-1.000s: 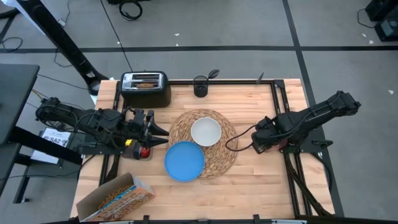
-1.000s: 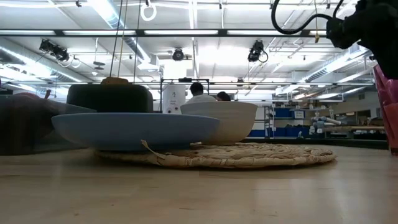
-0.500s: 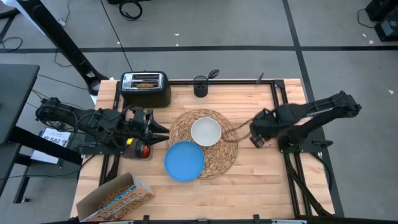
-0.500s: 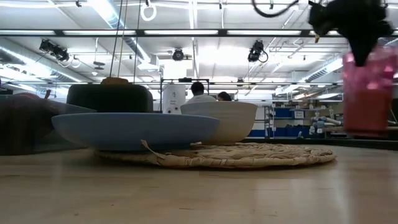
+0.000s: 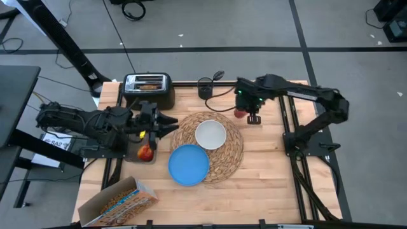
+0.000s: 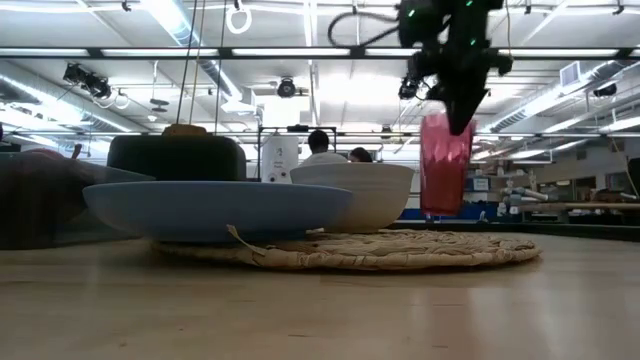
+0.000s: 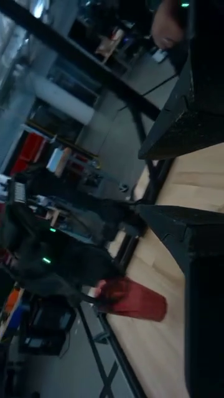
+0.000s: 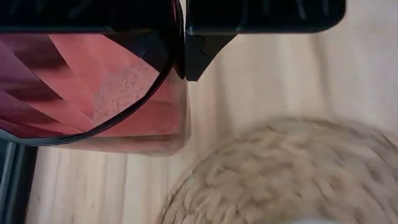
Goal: Arrange a breakfast setting
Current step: Move the red cup of grain rice to the top right of the brown placemat
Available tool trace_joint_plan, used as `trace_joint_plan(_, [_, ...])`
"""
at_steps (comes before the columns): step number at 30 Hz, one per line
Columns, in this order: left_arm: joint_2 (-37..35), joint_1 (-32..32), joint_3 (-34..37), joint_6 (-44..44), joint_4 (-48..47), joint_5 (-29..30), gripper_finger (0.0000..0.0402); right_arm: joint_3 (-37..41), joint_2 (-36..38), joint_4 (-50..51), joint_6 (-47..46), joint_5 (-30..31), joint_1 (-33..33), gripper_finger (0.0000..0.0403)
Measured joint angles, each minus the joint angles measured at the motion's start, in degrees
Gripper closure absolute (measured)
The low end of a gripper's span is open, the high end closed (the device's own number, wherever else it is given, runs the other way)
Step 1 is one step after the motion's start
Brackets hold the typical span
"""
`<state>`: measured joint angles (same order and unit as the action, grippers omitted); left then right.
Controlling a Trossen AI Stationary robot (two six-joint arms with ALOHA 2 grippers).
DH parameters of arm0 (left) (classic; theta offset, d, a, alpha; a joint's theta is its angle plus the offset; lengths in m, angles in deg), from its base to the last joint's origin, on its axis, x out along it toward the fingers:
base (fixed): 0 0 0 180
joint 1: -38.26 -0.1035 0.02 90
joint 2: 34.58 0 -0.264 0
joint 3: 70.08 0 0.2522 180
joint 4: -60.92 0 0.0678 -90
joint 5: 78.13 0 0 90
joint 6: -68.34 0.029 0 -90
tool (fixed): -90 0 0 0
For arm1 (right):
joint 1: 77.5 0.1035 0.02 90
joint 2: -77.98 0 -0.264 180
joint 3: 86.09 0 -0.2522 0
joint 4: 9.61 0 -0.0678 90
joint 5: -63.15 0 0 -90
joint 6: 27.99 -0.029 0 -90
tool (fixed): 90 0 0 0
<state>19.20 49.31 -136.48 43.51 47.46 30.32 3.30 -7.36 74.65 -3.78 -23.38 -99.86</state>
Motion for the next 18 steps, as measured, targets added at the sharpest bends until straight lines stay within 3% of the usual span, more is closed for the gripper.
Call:
trace_joint_plan(9, [-0.06,-2.32,0.00,0.18,-0.16,-0.22,0.0267,-6.42,-11.48,-2.07,15.86,4.22,-3.43,0.0391])
trace_joint_plan(18, [-0.70,-1.88,0.00,2.52,-0.20,-0.38,0.0267,-9.06,-14.84,-1.86,16.53,2.20,-4.05,0.0391])
